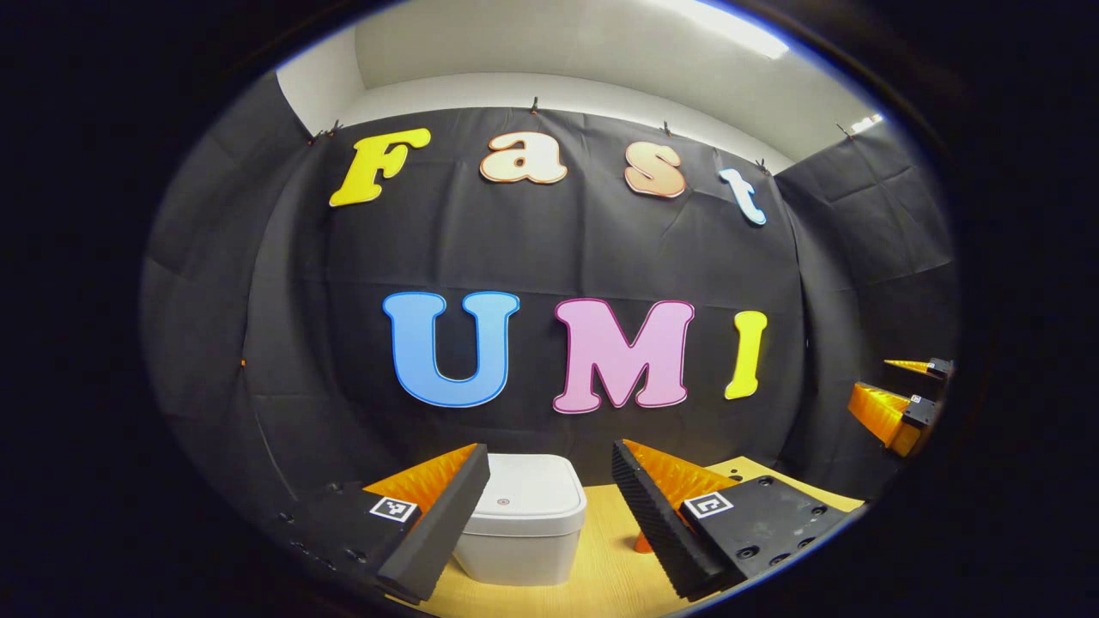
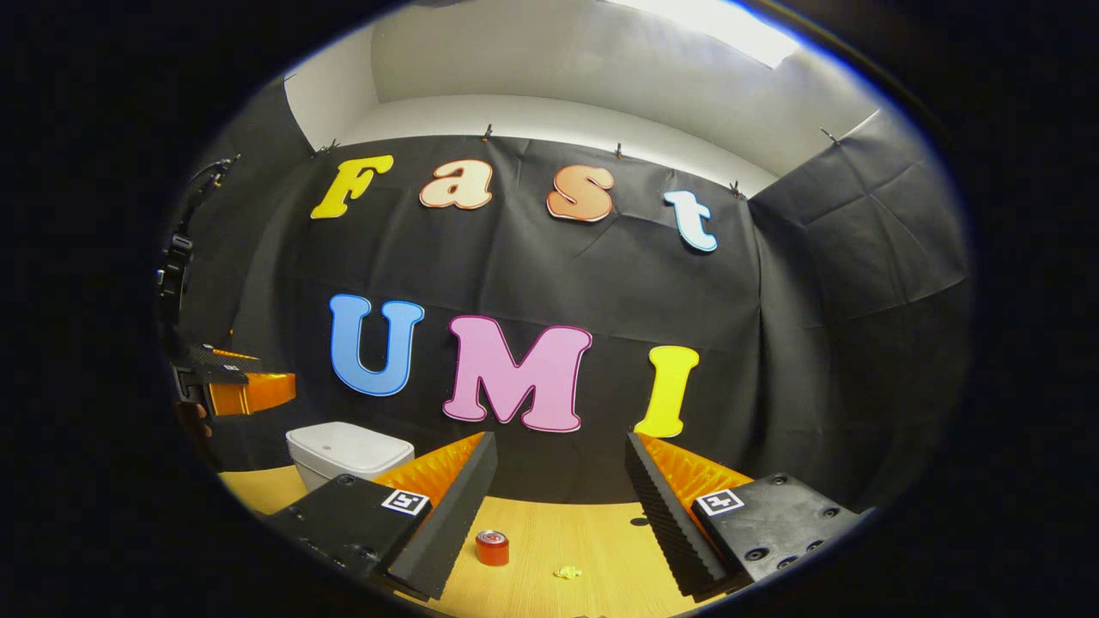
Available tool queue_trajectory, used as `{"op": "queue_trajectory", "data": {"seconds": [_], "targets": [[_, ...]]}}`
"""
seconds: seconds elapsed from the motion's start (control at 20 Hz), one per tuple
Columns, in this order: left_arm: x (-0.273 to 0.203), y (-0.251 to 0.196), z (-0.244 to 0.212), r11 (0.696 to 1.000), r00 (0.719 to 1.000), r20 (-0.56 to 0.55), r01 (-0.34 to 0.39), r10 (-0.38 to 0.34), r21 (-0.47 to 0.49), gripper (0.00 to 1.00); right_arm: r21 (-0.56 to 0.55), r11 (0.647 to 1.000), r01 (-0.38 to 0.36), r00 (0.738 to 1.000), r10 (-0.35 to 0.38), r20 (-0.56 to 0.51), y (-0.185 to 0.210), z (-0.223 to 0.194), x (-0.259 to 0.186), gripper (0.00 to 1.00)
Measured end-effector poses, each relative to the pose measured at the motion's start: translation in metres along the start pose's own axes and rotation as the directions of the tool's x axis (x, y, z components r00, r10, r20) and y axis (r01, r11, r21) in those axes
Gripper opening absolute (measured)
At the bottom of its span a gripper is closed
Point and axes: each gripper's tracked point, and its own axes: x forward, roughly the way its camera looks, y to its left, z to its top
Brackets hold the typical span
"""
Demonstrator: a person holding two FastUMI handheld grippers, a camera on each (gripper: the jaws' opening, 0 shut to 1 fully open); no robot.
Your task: Press the lid of the desktop garbage bin to open it, pick up the crumpled paper on the desktop and throw it into the bin, then pick up the pop can on the desktop and drop it into the bin, and finally close the garbage bin lid.
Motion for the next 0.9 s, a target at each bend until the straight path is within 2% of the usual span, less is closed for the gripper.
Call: {"op": "queue_trajectory", "data": {"seconds": [0.45,0.55,0.75,0.85,0.9], "targets": [[0.025,0.012,-0.007,1.0,1.0,-0.029,-0.011,0.011,0.0,0.96,0.008,1.0,0.018,0.999,-0.018,-0.036,-0.012,-0.012,0.005,0.96],[0.033,0.016,-0.01,1.0,0.999,-0.039,-0.015,0.015,0.004,0.9,-0.004,1.0,0.017,0.999,-0.017,-0.044,-0.012,-0.017,0.004,0.96],[0.056,0.021,-0.029,1.0,0.996,-0.089,-0.011,0.011,-0.003,0.68,-0.012,1.0,0.009,0.998,-0.01,-0.062,-0.015,-0.025,0.007,0.96],[0.071,0.023,-0.044,1.0,0.992,-0.126,0.002,-0.003,-0.007,0.48,-0.022,1.0,0.006,0.997,-0.008,-0.077,-0.018,-0.031,0.011,0.96],[0.08,0.026,-0.05,1.0,0.99,-0.139,0.003,-0.005,-0.013,0.42,-0.03,1.0,0.005,0.996,-0.007,-0.084,-0.02,-0.034,0.014,0.96]]}}
